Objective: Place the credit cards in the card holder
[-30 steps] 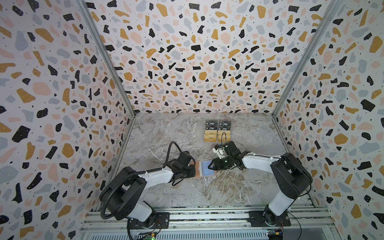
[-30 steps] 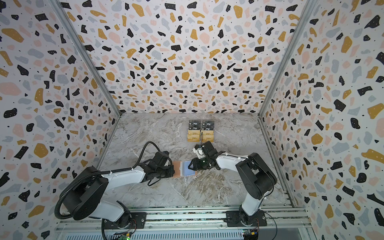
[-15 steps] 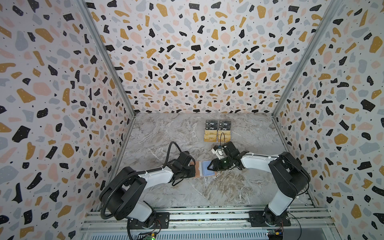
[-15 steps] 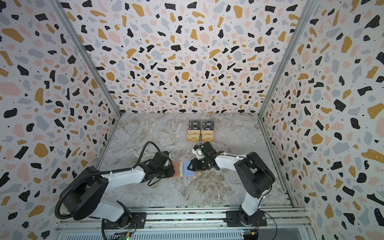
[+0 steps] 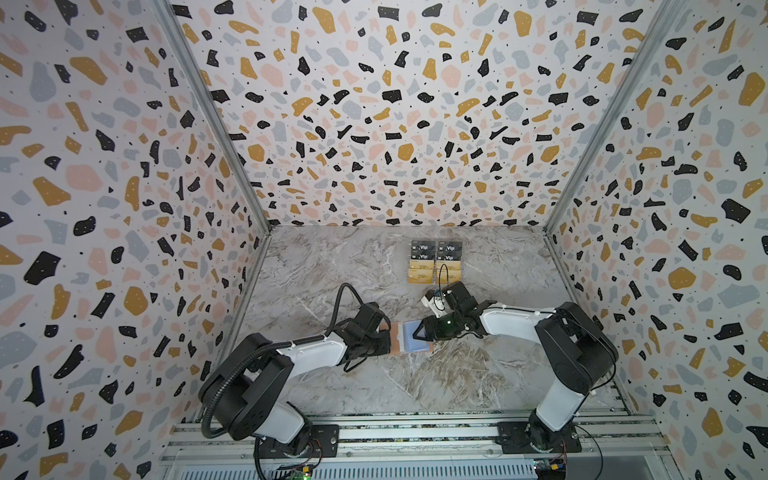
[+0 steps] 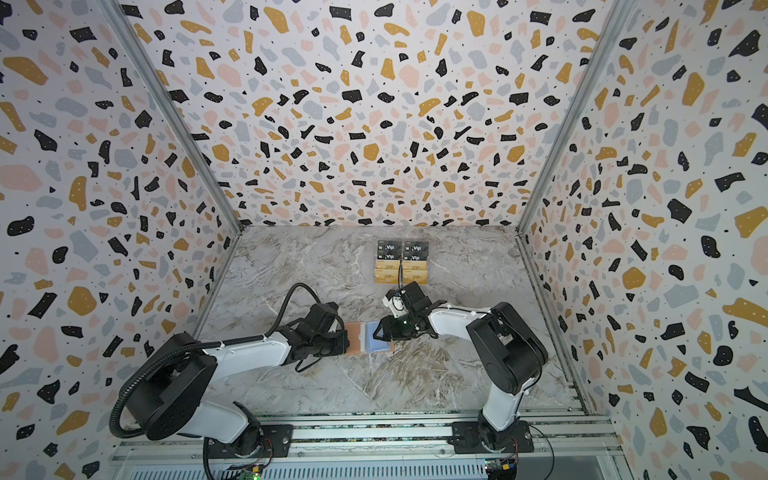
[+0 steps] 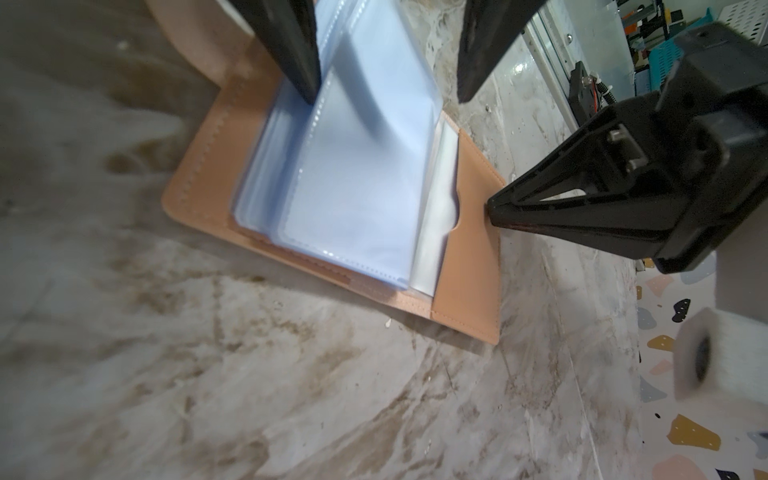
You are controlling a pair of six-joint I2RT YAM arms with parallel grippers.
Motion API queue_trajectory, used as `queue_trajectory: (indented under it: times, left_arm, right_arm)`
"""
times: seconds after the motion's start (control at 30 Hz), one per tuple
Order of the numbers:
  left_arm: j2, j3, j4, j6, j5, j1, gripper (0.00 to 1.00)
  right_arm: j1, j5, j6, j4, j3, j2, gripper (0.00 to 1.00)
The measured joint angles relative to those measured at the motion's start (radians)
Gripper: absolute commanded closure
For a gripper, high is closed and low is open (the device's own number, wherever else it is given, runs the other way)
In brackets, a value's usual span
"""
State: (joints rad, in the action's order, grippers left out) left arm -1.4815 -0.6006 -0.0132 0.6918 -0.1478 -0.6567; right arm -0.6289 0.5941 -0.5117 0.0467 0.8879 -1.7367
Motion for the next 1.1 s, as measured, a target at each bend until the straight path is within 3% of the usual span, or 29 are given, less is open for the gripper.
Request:
queue_trajectory:
  times: [1.1]
  left_arm:
    - [0.0,0.004,0.021,0.002,-0.014,0.0,0.9]
  right_arm:
    - [-0.027,0.21,-0.143,-0.209,0.0,-0.035,0.46]
